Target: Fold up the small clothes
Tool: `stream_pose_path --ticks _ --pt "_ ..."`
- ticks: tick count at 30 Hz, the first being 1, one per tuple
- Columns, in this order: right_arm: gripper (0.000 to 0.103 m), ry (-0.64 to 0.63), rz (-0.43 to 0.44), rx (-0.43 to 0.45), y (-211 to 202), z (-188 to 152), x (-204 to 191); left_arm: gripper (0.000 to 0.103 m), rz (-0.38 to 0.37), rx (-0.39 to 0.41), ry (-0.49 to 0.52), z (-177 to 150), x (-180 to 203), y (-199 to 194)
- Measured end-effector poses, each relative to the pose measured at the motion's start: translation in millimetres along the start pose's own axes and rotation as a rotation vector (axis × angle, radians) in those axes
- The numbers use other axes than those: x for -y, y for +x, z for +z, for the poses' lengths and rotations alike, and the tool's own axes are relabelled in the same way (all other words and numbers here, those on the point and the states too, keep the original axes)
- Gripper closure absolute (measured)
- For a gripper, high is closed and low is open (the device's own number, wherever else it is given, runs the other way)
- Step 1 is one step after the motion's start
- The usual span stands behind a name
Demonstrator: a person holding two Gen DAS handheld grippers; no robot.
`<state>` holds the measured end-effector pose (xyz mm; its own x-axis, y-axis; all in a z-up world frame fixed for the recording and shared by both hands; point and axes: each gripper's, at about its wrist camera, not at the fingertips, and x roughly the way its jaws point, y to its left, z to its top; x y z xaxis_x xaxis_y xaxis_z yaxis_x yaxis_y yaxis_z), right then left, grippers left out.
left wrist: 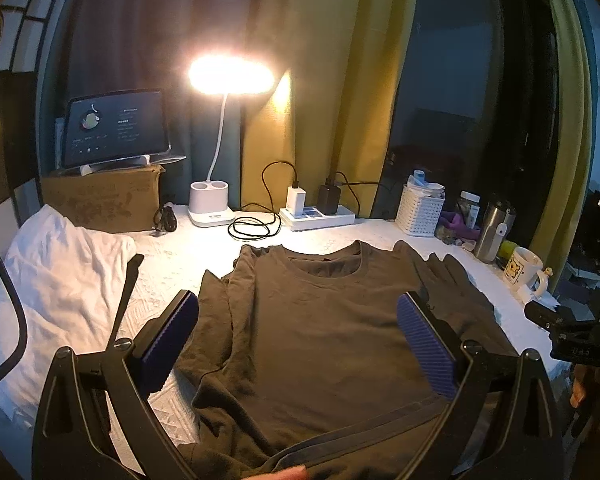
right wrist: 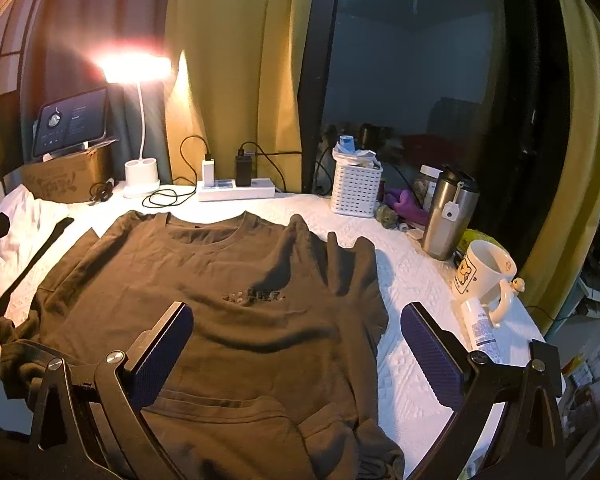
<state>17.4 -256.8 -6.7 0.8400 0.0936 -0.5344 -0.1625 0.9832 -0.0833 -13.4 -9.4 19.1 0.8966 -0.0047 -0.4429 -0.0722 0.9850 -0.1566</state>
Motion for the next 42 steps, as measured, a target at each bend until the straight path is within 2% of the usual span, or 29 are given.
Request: stream_pose_path --ticks 42 --pt "0.000 -0.009 0.004 -0.006 4.4 2.4 -3.8 0.005 0.003 -0.001 -0.007 1.2 -5.0 3.8"
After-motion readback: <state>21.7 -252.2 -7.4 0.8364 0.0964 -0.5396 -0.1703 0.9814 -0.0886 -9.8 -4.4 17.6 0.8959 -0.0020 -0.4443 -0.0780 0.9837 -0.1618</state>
